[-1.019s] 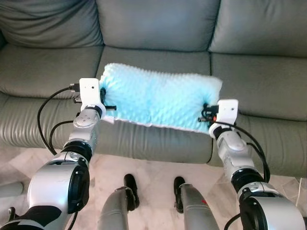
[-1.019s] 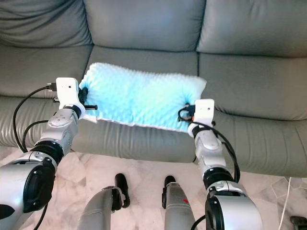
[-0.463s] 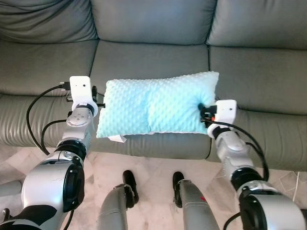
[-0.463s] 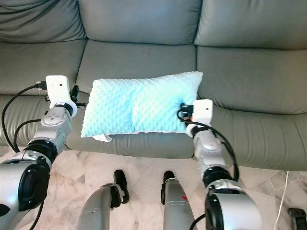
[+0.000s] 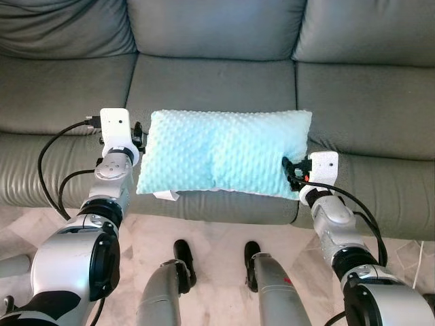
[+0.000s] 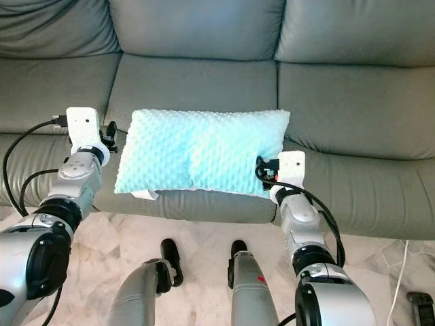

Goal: Move the pillow to the sofa

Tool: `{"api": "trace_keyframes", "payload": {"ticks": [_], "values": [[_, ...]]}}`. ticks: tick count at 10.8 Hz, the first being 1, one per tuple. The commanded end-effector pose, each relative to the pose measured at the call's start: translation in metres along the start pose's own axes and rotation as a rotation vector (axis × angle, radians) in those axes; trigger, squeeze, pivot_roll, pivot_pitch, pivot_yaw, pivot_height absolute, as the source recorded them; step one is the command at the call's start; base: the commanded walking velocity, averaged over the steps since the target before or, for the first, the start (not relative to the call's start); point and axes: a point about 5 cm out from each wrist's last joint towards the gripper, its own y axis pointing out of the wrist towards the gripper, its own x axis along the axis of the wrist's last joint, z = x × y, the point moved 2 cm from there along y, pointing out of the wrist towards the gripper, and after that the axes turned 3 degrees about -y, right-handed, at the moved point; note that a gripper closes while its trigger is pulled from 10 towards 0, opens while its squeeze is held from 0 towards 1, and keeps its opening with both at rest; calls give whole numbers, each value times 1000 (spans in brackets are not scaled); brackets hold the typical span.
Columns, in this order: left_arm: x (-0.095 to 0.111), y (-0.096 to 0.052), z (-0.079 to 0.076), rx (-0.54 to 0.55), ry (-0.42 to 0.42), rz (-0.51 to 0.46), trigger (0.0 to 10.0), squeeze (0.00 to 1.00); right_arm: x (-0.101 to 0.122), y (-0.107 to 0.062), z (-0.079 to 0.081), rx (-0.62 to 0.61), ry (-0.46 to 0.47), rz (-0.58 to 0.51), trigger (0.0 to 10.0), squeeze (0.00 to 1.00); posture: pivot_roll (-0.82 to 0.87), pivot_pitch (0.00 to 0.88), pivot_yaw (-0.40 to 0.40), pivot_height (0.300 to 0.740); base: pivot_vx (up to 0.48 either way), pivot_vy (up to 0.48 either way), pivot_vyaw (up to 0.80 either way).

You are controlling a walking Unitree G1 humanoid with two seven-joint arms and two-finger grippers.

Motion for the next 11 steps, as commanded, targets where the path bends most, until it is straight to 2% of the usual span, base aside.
{"api": "trace_keyframes", "payload": {"ticks": [1,3,5,6,8,11], "values": [[-20,-6,7,16,4,57,10000,1000,-17,-8,2,6,21,46,10000,1000,-188,505,65,740,0,0,0],[-24,-7,5,-10,-16,69,10000,1000,-12,-7,1,3,-9,29,10000,1000,-187,501,65,740,0,0,0],[-39,-14,-10,-128,-103,120,10000,1000,-3,-5,-8,-34,-116,-5,10000,1000,-186,482,65,740,0,0,0],[-45,-17,-15,-166,-122,138,10000,1000,2,-5,-14,-55,-128,-23,10000,1000,-183,472,67,740,0,0,0],[-52,-22,-18,-239,-116,146,10000,1000,12,-4,-26,-96,-149,-45,10000,1000,-180,424,68,740,0,0,0],[-54,-24,-15,-293,-104,140,10000,1000,5,-11,-36,-128,-157,16,10000,1000,-180,346,81,740,0,0,0]]}}
